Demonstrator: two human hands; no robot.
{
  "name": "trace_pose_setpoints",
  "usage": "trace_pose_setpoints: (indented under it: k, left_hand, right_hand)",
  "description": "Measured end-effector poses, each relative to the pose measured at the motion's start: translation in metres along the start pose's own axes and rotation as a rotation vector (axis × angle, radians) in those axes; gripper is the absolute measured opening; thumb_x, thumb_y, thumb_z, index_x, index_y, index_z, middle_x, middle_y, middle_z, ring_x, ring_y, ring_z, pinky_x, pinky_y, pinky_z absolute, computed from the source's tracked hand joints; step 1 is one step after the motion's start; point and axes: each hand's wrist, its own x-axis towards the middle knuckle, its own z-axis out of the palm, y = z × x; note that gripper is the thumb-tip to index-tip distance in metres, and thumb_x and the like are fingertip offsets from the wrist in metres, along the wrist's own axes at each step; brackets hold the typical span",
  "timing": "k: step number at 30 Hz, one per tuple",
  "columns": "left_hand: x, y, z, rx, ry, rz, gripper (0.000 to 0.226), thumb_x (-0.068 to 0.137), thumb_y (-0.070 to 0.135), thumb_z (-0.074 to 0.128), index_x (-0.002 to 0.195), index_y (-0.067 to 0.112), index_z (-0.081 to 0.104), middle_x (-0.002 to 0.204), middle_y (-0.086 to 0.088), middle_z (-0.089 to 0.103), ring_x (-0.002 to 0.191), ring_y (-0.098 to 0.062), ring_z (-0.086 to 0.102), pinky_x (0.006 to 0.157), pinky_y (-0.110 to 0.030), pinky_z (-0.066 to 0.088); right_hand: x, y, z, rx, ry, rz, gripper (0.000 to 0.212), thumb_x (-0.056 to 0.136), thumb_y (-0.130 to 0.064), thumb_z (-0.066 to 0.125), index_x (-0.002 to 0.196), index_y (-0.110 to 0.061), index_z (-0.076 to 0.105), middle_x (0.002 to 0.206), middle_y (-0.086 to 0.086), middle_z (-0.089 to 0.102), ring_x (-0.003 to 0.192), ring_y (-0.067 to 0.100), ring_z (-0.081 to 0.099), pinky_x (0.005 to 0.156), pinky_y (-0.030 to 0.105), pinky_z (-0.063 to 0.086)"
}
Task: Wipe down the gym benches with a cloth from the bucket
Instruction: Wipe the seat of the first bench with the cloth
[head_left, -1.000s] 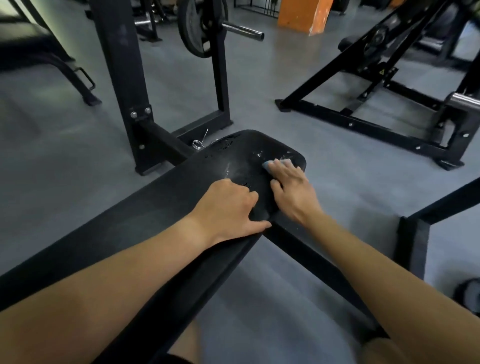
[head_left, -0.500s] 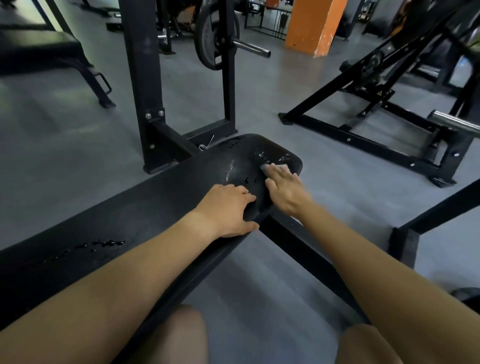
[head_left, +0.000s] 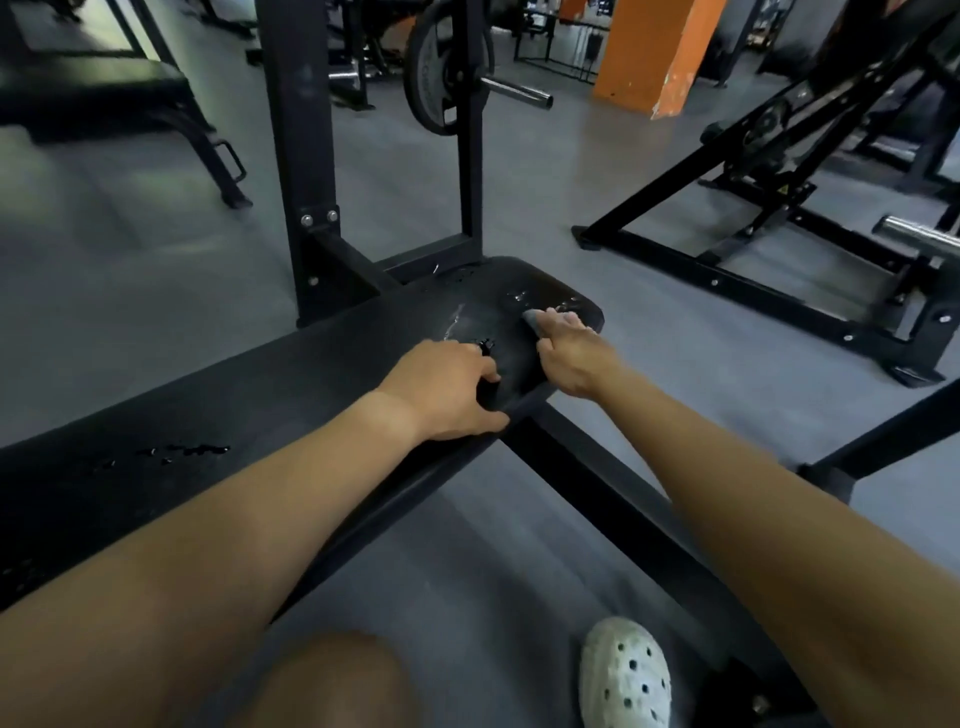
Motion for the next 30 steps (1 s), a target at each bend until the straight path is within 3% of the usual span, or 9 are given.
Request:
trace_pose_setpoints:
  k: [2,7,10,12,17,22,24,28,30]
  left_hand:
    - [0.002,0.005,0.000,0.010,0.009,-0.010,0.061,0.083,0.069,0.065,0.129,0.028,0.066,0.117,0.010,0.064,0.105,-0.016,0.061,0.090,-0.032,0.043]
    - [0.004,0.010,-0.001,0.044,0.023,-0.013,0.058,0.082,0.071,0.063,0.121,0.029,0.068,0.106,0.010,0.064,0.096,-0.015,0.063,0.086,-0.033,0.049]
    - [-0.001,0.011,0.003,0.038,0.011,-0.018,0.061,0.083,0.071,0.061,0.126,0.029,0.068,0.110,0.010,0.064,0.100,-0.016,0.062,0.090,-0.035,0.051]
    - [-0.004,0.013,0.005,0.031,-0.006,-0.047,0.065,0.085,0.069,0.061,0.136,0.029,0.063,0.118,0.009,0.063,0.108,-0.017,0.061,0.095,-0.038,0.051]
    - [-0.008,0.019,0.009,0.015,0.011,-0.088,0.062,0.090,0.062,0.062,0.141,0.027,0.058,0.127,0.006,0.061,0.114,-0.019,0.060,0.100,-0.038,0.048]
    - [-0.012,0.023,0.013,0.005,0.036,-0.119,0.060,0.091,0.059,0.062,0.140,0.025,0.058,0.128,0.005,0.062,0.113,-0.019,0.060,0.101,-0.035,0.046]
    - [-0.012,0.026,0.010,0.002,0.036,-0.126,0.058,0.091,0.058,0.061,0.140,0.026,0.058,0.128,0.006,0.063,0.113,-0.019,0.060,0.101,-0.033,0.045]
    - [-0.014,0.036,0.005,0.016,0.010,-0.151,0.055,0.094,0.053,0.060,0.143,0.027,0.055,0.131,0.004,0.061,0.116,-0.020,0.059,0.101,-0.031,0.039]
    - [-0.014,0.039,0.002,0.020,-0.003,-0.170,0.058,0.096,0.051,0.059,0.147,0.025,0.052,0.138,0.004,0.059,0.122,-0.020,0.056,0.105,-0.030,0.036]
  right_hand:
    - [-0.005,-0.005,0.005,-0.033,-0.011,-0.122,0.051,0.102,-0.024,0.033,0.153,-0.018,0.032,0.160,0.012,0.030,0.148,0.033,0.023,0.121,0.045,0.024]
    - [-0.041,0.002,0.018,-0.018,-0.105,-0.471,0.060,0.102,-0.022,0.031,0.161,-0.022,0.018,0.169,0.003,0.015,0.156,0.019,0.002,0.127,0.038,0.006]
    - [-0.035,0.009,0.011,-0.036,-0.111,-0.443,0.057,0.106,-0.020,0.031,0.162,-0.024,0.016,0.169,-0.002,0.013,0.156,0.015,0.003,0.124,0.032,0.002]
    - [-0.016,0.014,0.002,-0.066,-0.112,-0.379,0.057,0.107,-0.022,0.031,0.162,-0.025,0.017,0.169,-0.001,0.014,0.156,0.016,0.005,0.124,0.035,0.004]
    - [0.010,0.007,-0.009,-0.036,-0.066,-0.210,0.051,0.102,-0.022,0.033,0.152,-0.013,0.032,0.159,0.016,0.032,0.146,0.033,0.028,0.118,0.045,0.025]
    - [-0.014,-0.001,0.004,-0.064,-0.139,-0.390,0.060,0.103,-0.022,0.032,0.161,-0.021,0.017,0.169,0.006,0.013,0.156,0.021,0.003,0.126,0.045,0.009]
    - [-0.026,-0.002,0.005,-0.035,-0.158,-0.478,0.060,0.103,-0.019,0.032,0.161,-0.022,0.018,0.168,0.004,0.015,0.156,0.017,0.002,0.127,0.045,0.009]
    - [-0.042,0.009,0.003,-0.070,-0.172,-0.536,0.059,0.107,-0.020,0.030,0.163,-0.022,0.010,0.170,0.000,0.007,0.156,0.016,-0.003,0.122,0.028,0.000]
    - [-0.037,0.023,-0.001,-0.103,-0.149,-0.512,0.059,0.108,-0.023,0.029,0.163,-0.027,0.009,0.170,-0.004,0.007,0.156,0.013,-0.001,0.123,0.029,0.001]
